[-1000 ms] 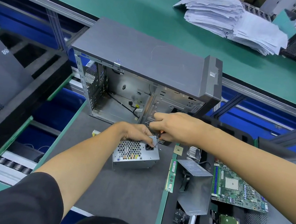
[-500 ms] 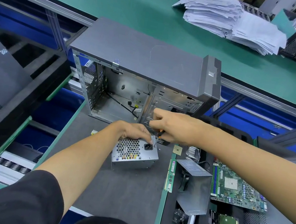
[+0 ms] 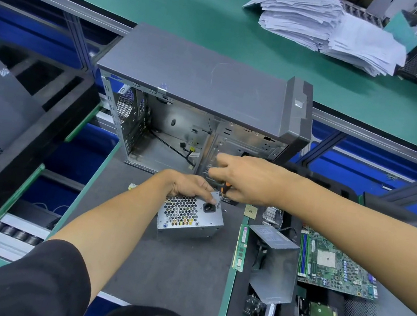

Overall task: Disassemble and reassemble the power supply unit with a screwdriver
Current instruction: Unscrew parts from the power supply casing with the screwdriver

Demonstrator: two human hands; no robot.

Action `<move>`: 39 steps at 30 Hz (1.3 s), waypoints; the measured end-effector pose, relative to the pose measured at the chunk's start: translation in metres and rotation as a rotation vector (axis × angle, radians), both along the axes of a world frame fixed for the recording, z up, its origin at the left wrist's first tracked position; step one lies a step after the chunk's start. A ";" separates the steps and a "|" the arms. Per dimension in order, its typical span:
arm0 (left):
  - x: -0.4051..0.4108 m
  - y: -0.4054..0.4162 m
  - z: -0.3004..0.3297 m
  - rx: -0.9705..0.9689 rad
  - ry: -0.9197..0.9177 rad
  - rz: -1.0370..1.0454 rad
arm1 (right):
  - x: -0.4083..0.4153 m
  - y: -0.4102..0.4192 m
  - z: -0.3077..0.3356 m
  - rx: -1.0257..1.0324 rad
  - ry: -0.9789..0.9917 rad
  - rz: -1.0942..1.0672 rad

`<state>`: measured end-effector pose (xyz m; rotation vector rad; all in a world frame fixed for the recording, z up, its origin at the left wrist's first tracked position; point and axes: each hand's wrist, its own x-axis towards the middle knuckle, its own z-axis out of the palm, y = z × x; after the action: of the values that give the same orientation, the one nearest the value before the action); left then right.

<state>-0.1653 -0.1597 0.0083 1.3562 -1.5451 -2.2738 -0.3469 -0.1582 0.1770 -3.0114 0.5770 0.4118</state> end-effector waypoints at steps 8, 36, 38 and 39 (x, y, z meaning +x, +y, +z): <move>-0.001 0.000 0.000 -0.011 0.069 0.059 | -0.001 0.000 0.008 -0.010 0.030 0.115; -0.002 0.003 0.006 -0.087 0.046 0.095 | 0.001 -0.003 0.017 0.002 0.194 0.176; -0.003 0.002 0.003 -0.096 0.049 0.094 | 0.001 -0.006 0.017 -0.044 0.164 0.241; -0.003 0.002 0.001 -0.105 0.053 0.096 | 0.000 -0.005 0.016 -0.035 0.138 0.255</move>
<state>-0.1681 -0.1577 0.0094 1.3035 -1.5248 -2.1239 -0.3465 -0.1630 0.1930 -3.1173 0.2060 0.6328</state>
